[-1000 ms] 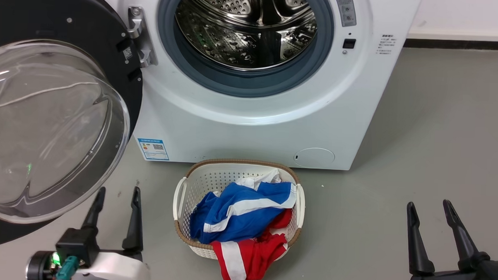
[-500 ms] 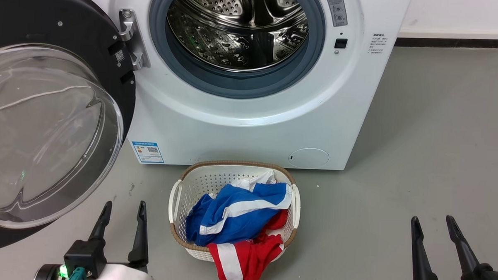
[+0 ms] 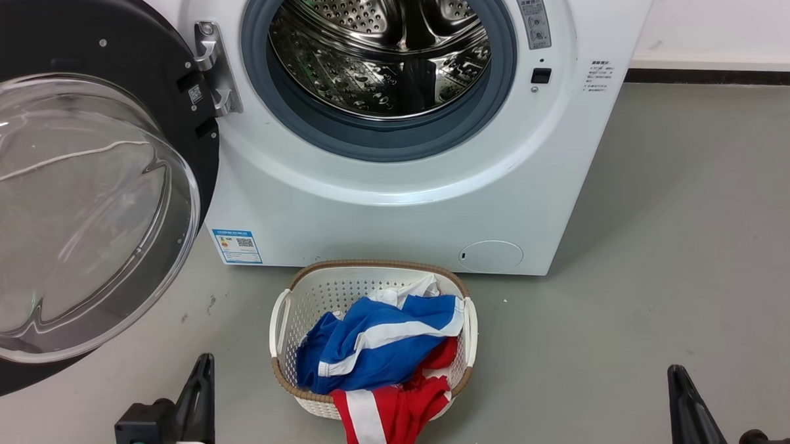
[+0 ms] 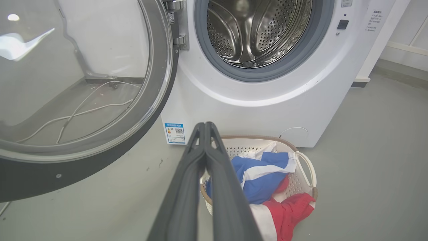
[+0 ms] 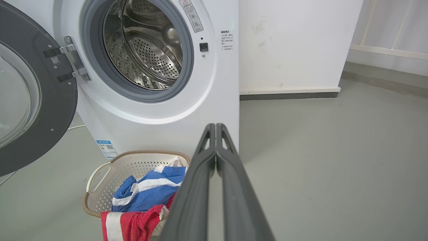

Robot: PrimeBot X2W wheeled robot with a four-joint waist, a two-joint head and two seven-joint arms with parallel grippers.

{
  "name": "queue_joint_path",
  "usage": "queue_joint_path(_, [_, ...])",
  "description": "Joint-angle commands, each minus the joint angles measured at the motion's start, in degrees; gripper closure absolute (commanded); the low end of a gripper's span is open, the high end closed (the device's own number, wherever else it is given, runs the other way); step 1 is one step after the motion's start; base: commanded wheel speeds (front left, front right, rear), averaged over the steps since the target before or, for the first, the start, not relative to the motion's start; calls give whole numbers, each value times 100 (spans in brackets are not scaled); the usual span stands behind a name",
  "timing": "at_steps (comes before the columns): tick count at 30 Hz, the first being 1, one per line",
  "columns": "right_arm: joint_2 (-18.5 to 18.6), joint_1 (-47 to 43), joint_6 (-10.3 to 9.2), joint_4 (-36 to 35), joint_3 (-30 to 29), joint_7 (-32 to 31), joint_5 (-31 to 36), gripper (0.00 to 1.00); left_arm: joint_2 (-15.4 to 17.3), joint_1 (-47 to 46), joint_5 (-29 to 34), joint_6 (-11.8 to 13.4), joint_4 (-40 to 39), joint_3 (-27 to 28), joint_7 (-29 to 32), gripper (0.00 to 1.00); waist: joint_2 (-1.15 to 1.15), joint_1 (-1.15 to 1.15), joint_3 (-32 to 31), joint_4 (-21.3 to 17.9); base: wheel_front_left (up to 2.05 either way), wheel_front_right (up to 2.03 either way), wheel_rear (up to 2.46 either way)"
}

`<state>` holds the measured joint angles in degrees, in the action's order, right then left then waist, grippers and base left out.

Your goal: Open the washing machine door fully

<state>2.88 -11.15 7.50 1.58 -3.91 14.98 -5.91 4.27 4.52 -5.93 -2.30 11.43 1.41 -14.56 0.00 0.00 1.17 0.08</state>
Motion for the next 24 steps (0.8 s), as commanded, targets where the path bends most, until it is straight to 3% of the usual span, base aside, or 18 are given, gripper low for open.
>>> queue_joint_path(1, [8, 26, 0, -48, 9, -27, -192, 100, 2, -70, -169, -11, -26, 37, 54, 100, 0, 0, -1, 0, 0, 0, 0])
queue_joint_path(24, [146, 558, 0, 330, 106, -527, -2908, 100, -38, -380, -2740, -168, 41, 174, 667, 100, 0, 0, -20, -2, 0, 0, 0])
